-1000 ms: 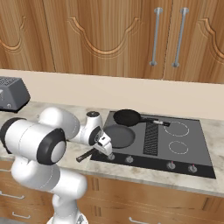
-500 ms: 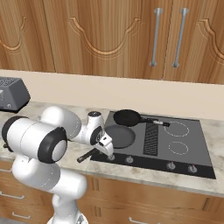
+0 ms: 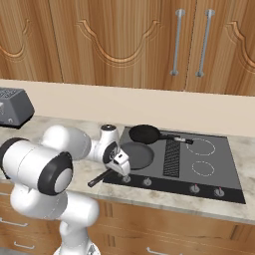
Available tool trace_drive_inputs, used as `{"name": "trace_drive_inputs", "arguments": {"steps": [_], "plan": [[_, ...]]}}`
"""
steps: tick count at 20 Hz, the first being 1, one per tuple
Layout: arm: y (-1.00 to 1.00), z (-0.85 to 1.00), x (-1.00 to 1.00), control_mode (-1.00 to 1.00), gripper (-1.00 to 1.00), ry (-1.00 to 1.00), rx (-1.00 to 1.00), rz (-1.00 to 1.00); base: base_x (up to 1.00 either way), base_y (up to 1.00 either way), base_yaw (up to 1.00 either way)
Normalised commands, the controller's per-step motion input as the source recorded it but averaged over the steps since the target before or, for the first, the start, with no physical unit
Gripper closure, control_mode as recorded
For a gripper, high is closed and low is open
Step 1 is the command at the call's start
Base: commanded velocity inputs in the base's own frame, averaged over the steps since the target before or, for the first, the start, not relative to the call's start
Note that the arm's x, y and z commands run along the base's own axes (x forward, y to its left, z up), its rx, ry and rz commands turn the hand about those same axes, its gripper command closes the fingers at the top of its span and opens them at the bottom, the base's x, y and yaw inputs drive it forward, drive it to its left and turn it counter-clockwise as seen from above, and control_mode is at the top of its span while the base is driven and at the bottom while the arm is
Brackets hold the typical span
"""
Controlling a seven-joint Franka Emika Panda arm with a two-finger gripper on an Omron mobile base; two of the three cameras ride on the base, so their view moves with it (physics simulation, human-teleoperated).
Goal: Place both pans onto different burners. Then place the squash and the fish on different pans.
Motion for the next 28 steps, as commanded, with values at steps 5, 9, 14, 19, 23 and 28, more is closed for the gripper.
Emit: {"name": "trace_drive_inputs", "arguments": {"steps": [5, 9, 14, 19, 23, 28], "plan": [[0.00, 0.47, -0.26, -1.00, -1.00, -0.07, 0.00, 0.07, 0.00, 0.00, 0.00], [0.06, 0.27, -0.05, -1.00, -1.00, -0.04, 0.00, 0.20, 0.00, 0.00, 0.00], [0.21, 0.12, 0.00, -1.00, -1.00, -0.02, 0.00, 0.32, 0.00, 0.00, 0.00], [0.41, 0.11, 0.00, -1.00, -1.00, 0.00, 0.00, 0.30, 0.00, 0.00, 0.00], [0.53, 0.09, 0.01, -1.00, -1.00, 0.00, 0.00, 0.23, 0.00, 0.00, 0.00], [0.55, 0.02, 0.10, -1.00, -1.00, 0.00, 0.00, 0.16, 0.00, 0.00, 0.00]]}}
